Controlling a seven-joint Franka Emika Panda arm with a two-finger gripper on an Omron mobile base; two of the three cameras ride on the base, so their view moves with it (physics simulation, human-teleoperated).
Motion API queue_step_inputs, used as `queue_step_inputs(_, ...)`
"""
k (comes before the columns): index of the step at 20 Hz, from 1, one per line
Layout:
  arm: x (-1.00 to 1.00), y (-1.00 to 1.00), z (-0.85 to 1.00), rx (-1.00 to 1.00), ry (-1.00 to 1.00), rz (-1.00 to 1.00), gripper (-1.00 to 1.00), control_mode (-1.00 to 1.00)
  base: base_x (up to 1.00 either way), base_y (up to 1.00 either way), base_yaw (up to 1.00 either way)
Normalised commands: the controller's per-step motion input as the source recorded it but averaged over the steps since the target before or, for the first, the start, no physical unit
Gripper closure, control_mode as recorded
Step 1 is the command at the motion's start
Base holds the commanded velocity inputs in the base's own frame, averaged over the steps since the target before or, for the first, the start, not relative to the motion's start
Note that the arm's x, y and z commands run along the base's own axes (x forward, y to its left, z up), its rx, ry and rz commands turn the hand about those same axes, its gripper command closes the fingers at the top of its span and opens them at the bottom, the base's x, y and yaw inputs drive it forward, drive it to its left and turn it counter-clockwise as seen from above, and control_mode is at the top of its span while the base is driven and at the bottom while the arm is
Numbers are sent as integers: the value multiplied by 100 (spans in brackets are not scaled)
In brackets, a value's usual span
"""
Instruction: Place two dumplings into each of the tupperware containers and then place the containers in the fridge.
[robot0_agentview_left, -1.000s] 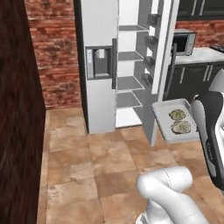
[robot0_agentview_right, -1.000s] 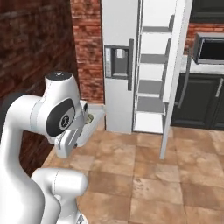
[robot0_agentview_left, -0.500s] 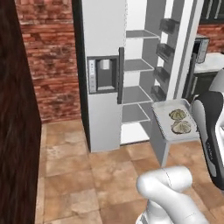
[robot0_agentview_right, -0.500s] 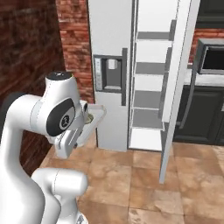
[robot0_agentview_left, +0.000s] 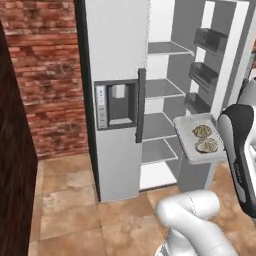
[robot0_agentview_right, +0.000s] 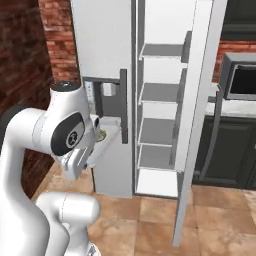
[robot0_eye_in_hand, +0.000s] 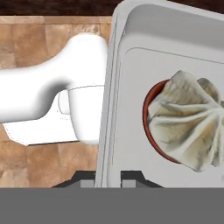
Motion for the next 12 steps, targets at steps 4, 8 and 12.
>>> queue_step_inputs(4,0,0,0,0,0,0,100,100,100,-51,-11)
queue_step_inputs(8,0,0,0,0,0,0,100,100,75,0,-14)
queue_step_inputs(12,0,0,0,0,0,0,100,100,59,-4,-25)
